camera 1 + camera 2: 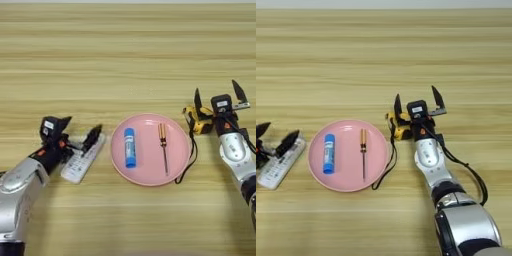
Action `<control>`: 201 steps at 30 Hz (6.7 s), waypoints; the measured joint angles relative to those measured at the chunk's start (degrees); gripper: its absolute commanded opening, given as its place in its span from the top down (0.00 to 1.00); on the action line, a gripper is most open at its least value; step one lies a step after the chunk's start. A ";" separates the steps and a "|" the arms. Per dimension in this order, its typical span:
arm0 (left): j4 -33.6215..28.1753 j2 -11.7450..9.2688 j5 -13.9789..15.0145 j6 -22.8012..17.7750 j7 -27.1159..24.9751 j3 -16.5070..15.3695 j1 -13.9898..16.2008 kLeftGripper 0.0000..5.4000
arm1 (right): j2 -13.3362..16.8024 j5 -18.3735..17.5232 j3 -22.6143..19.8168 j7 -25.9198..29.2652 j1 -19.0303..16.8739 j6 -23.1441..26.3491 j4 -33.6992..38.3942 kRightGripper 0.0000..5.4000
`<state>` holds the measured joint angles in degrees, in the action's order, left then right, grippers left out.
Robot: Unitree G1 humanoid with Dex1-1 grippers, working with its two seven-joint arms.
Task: Move the objects on the table
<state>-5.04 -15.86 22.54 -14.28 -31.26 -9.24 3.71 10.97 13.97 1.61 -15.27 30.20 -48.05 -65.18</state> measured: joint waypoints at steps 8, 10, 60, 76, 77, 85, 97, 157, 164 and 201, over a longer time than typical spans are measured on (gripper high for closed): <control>1.36 1.48 2.43 6.18 0.79 -3.11 -4.99 0.00 | 0.05 -0.02 -0.01 0.02 0.04 0.00 -0.10 0.00; 2.48 1.68 2.22 9.06 1.05 -3.38 -7.09 0.00 | 0.08 -0.05 -0.02 0.06 0.06 0.00 -0.14 0.00; 70.40 4.49 -25.00 60.36 33.30 1.60 -36.85 0.00 | 2.70 -25.88 -12.25 38.43 -2.49 6.12 10.74 0.00; 70.22 4.68 -26.79 60.89 35.15 2.89 -36.83 0.00 | 0.91 -27.21 -7.42 45.06 -9.33 37.55 27.64 0.00; 70.23 4.68 -26.83 60.89 35.19 2.94 -36.83 0.00 | 0.71 -27.27 -7.27 44.84 -9.83 39.09 29.14 0.00; 70.24 4.72 -26.96 60.88 35.65 3.34 -36.83 0.00 | 0.00 -25.67 -5.46 43.36 -11.11 44.43 32.61 0.00; 70.51 4.96 -26.89 60.85 35.63 3.32 -36.88 0.00 | 0.60 -20.06 -5.31 39.18 -8.92 41.72 22.44 0.00; 70.81 5.05 -26.96 60.85 35.69 3.45 -37.02 0.00 | -0.72 -21.13 4.11 51.72 -18.34 32.77 49.99 0.22; 70.85 5.05 -26.97 60.85 35.78 3.48 -37.03 0.00 | 0.50 -18.68 8.11 54.37 -20.35 32.59 49.22 0.22; 70.90 5.46 -27.10 60.78 36.23 3.90 -37.26 0.00 | 4.03 -11.09 17.13 55.74 -21.32 25.77 44.95 0.08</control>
<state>65.85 -10.41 -4.55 46.50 4.97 -5.34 -33.54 15.00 2.88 18.74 40.47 8.88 -22.28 -20.23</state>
